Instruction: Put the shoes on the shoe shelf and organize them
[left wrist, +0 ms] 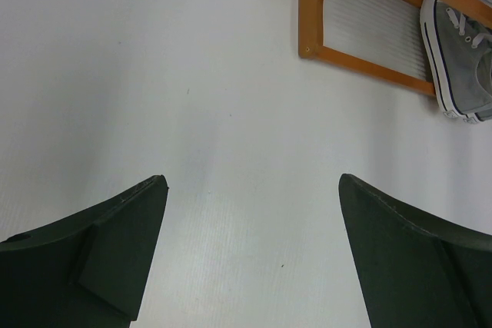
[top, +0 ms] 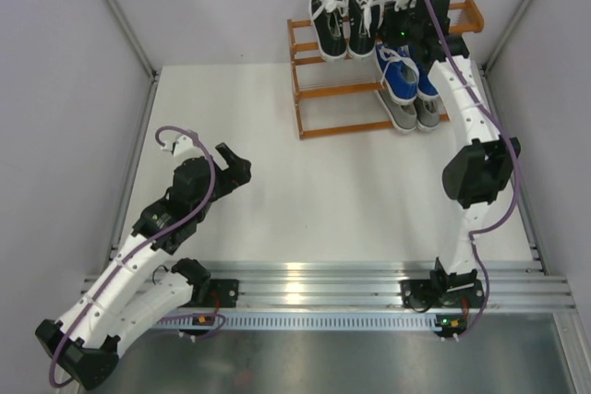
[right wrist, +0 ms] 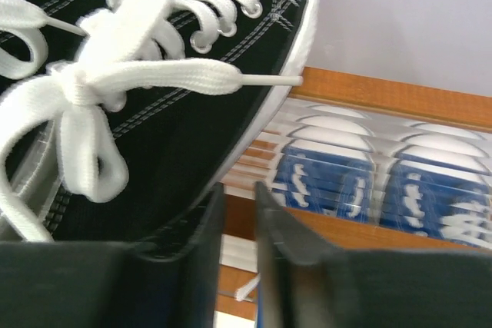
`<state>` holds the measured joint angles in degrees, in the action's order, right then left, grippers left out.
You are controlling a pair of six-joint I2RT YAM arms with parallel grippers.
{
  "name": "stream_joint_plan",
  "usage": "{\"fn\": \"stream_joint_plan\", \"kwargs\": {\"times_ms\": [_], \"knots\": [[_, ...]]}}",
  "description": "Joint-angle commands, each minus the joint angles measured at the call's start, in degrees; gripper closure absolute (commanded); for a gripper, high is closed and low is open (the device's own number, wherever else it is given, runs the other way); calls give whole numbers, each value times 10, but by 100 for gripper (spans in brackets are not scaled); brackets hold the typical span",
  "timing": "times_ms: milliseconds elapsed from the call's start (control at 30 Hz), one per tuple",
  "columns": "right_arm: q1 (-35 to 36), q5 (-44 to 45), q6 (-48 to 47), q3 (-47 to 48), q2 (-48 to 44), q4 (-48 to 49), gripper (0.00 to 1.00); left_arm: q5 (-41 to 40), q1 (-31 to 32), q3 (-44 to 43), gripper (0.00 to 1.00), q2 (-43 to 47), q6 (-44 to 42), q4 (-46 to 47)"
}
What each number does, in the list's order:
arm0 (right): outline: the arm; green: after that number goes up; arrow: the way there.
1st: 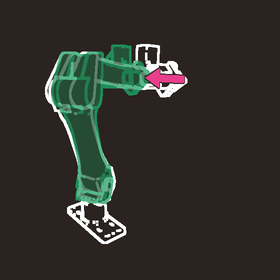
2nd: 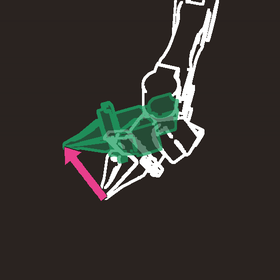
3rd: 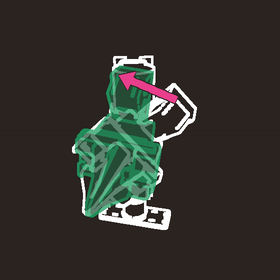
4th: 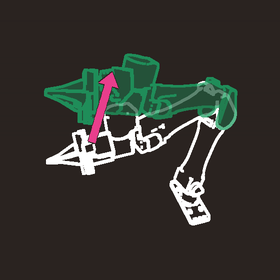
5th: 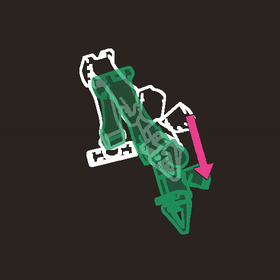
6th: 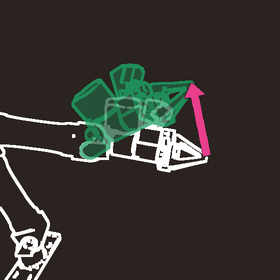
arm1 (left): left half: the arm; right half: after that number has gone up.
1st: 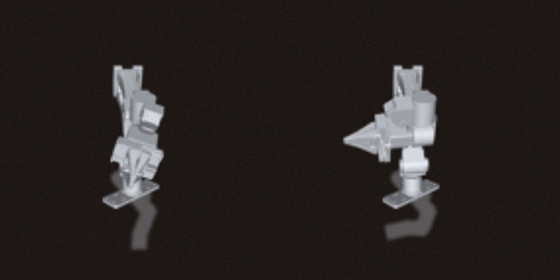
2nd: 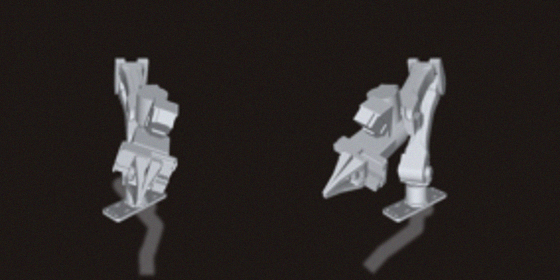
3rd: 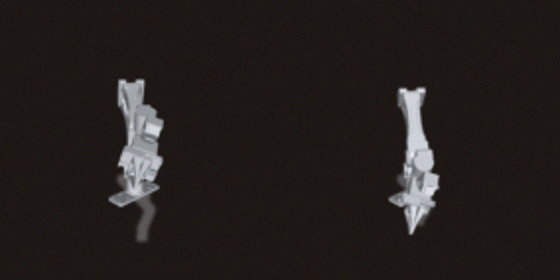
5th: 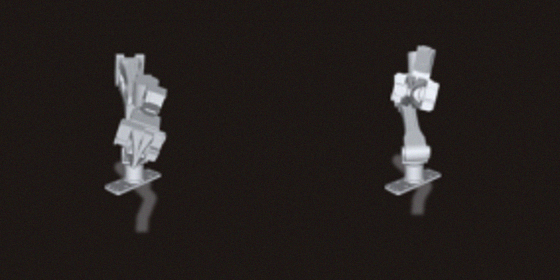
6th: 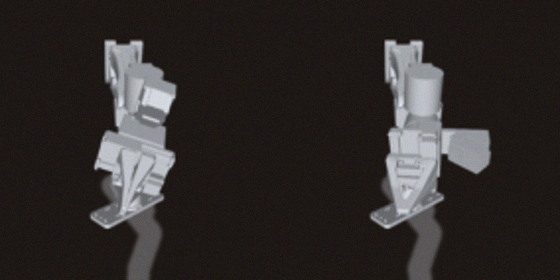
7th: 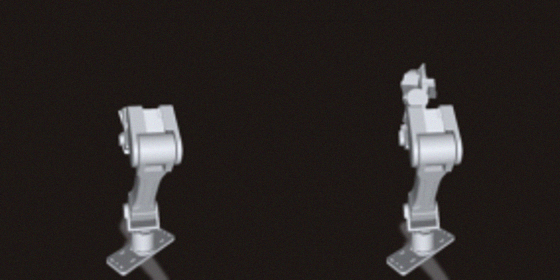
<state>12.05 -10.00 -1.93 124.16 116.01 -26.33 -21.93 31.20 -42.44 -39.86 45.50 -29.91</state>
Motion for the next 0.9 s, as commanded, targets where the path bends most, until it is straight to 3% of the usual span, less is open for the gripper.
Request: {"fn": "stream_joint_plan", "kwargs": {"times_ms": [0,67,100,167,200,233,300,367,500,800,867], "knots": [[-12,-4,-6,6,-45,22,73,-8,-2,-19,2,6,-5,32],[-38,-36,-20,-10,-84,22,61,-9,-2,-25,2,1,-15,32],[-54,-49,-47,-17,-116,19,46,-10,-2,-27,2,0,-19,32],[-69,-86,-72,-61,-156,19,29,-14,-3,-36,2,-6,-33,33],[-83,-92,-90,-85,-205,24,6,-16,-2,-39,2,-9,-39,33],[-91,-89,-92,-111,-230,41,1,-18,-3,-48,2,-15,-51,32],[-111,-64,-68,-223,-317,74,1,-21,-3,-60,2,-22,-67,34],[-134,-97,-60,-316,-369,96,1,-25,-3,-77,2,-35,-91,35],[-185,-98,-67,-400,-466,18,0,-40,-3,-104,2,-50,-131,35],[-234,8,-18,-609,-653,-58,1,-51,-3,-124,2,-39,-164,29],[-234,75,37,-645,-678,-58,1,-54,-3,-126,2,-30,-164,23]]}}
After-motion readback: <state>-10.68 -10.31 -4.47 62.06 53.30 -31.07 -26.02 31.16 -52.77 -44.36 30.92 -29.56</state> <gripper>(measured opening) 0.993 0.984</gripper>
